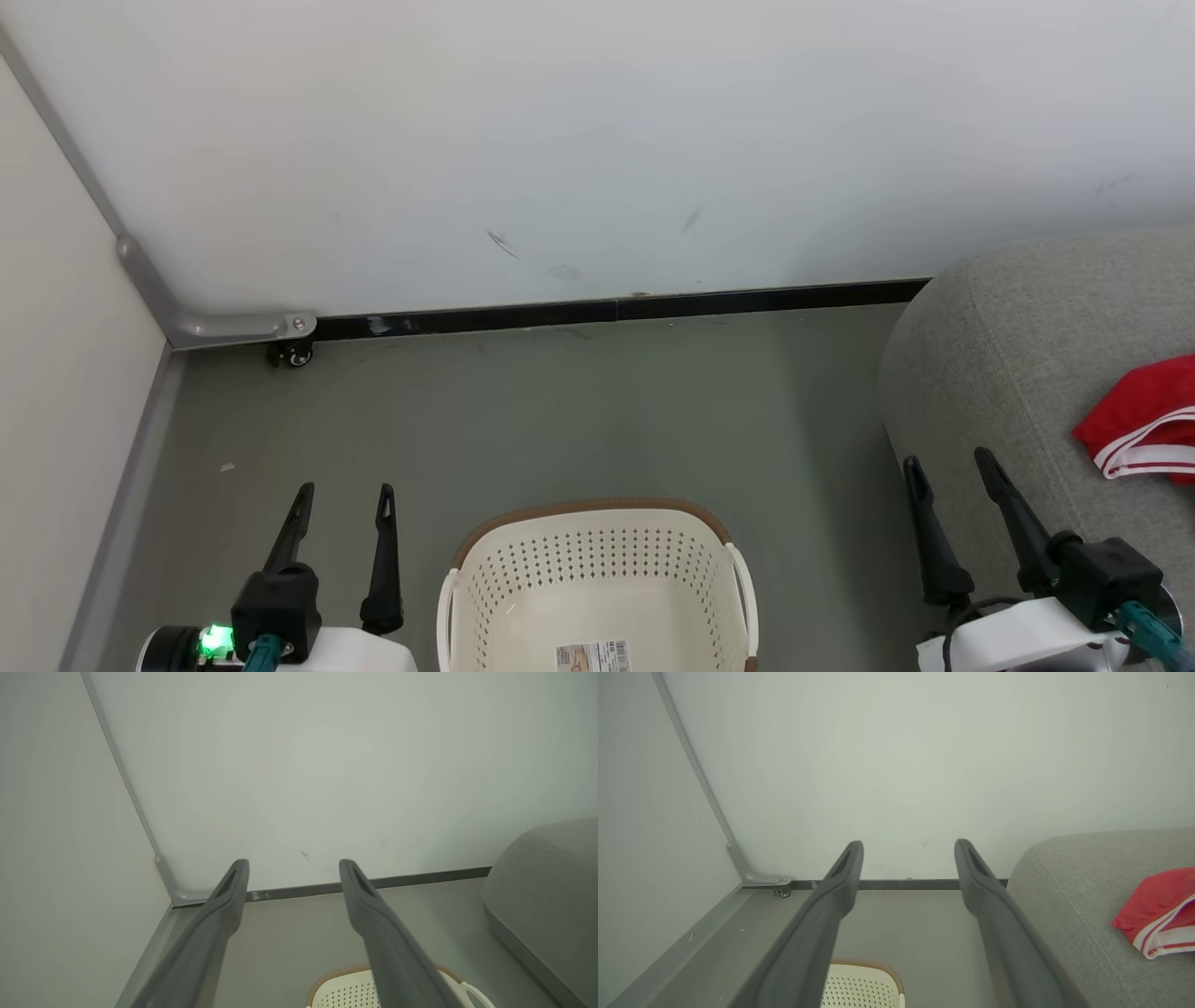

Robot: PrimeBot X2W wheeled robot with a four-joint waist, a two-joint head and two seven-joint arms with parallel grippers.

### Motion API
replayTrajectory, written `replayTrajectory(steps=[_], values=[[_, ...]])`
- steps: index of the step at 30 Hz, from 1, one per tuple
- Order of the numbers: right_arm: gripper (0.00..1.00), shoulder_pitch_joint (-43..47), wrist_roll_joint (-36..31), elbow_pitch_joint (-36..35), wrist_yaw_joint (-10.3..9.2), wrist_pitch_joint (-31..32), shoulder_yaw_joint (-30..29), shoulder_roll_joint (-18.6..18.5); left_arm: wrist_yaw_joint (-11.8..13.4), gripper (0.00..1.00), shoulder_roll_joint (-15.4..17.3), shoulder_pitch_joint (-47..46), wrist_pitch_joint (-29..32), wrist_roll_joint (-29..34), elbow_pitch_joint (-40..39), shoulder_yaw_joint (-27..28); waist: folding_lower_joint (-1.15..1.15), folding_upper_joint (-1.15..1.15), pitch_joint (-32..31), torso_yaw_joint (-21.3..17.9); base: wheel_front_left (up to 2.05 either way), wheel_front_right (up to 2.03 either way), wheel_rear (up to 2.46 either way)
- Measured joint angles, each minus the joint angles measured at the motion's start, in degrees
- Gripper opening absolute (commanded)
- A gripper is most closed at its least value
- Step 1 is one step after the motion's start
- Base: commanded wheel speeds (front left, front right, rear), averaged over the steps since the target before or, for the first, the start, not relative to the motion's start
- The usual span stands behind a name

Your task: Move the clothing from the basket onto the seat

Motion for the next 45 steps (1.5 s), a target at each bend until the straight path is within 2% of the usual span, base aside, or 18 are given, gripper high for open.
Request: replayTrajectory(steps=[24,25,32,45], values=[[1.0,0.82,0.16,-0.38,0.0,0.1,0.18,0.01,0.01,1.0,0.1,0.0,0.0,0.27,2.34,-0.64,0.0,0.0,-0.16,-0.08,0.0,0.0,0.0],[0.0,0.84,0.15,-0.25,0.0,0.08,0.2,0.03,0.01,0.0,0.03,0.03,0.01,0.26,2.53,-0.66,0.0,0.0,-0.15,-0.08,0.0,0.0,0.0],[0.0,2.54,0.58,2.64,0.0,0.08,0.43,0.51,-0.31,0.0,-1.08,1.87,0.24,-0.7,4.95,-1.13,0.0,0.0,-0.14,-0.07,0.0,0.0,0.0],[0.0,0.59,12.67,3.99,0.0,3.24,-1.65,0.52,-3.12,0.0,-2.13,1.94,2.58,-12.37,3.98,1.34,0.01,0.0,0.01,-0.13,0.0,0.0,0.0]])
